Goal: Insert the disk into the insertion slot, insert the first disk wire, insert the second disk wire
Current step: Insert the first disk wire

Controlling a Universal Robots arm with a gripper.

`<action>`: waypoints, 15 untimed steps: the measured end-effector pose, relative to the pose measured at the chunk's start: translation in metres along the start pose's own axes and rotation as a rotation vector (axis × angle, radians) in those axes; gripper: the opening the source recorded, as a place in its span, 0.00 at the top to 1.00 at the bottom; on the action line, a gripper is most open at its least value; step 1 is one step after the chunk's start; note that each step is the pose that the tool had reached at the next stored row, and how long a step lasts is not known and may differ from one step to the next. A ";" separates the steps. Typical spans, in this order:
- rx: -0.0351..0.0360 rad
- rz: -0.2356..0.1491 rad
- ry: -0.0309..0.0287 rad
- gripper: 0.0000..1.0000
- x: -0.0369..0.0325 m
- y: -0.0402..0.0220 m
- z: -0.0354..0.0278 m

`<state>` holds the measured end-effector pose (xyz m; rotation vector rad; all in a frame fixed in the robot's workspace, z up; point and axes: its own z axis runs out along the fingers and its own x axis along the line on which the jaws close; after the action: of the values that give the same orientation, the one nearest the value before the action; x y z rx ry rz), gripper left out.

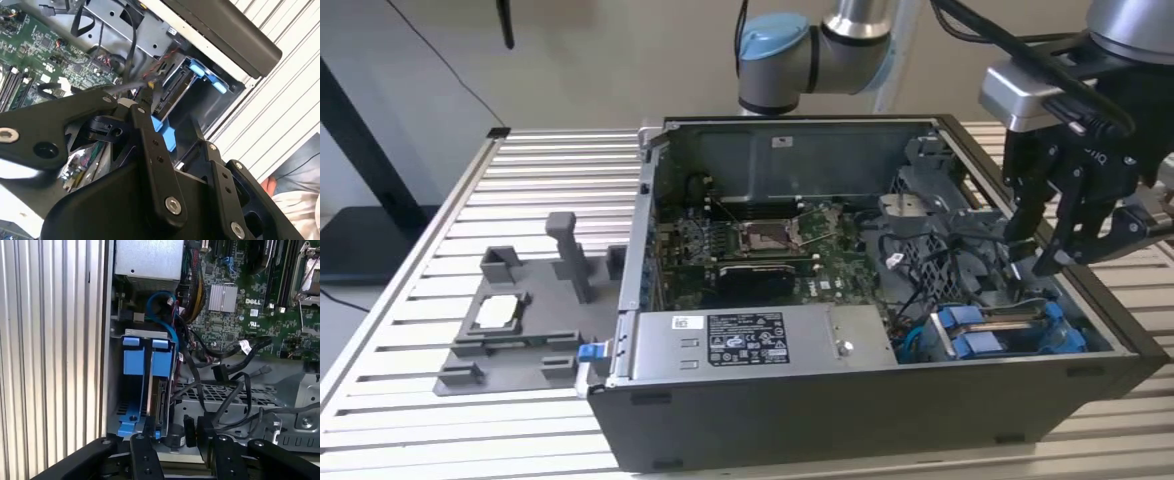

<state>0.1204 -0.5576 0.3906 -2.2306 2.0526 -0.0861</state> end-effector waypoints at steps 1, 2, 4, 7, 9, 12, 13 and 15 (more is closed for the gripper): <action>0.0009 -0.008 -0.0010 0.53 -0.0016 0.0000 0.0005; 0.0030 -0.015 -0.0016 0.53 -0.0028 0.0000 0.0010; 0.0101 -0.023 -0.0018 0.53 -0.0044 0.0007 0.0023; 0.0142 -0.027 -0.0020 0.53 -0.0052 0.0017 0.0033; 0.0143 -0.027 -0.0012 0.53 -0.0057 0.0017 0.0032; 0.0144 -0.027 -0.0005 0.53 -0.0059 0.0018 0.0033; 0.0145 -0.027 -0.0002 0.53 -0.0063 0.0017 0.0034; 0.0144 -0.027 0.0006 0.53 -0.0077 0.0016 0.0035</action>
<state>0.1185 -0.5499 0.3872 -2.2501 2.0162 -0.1035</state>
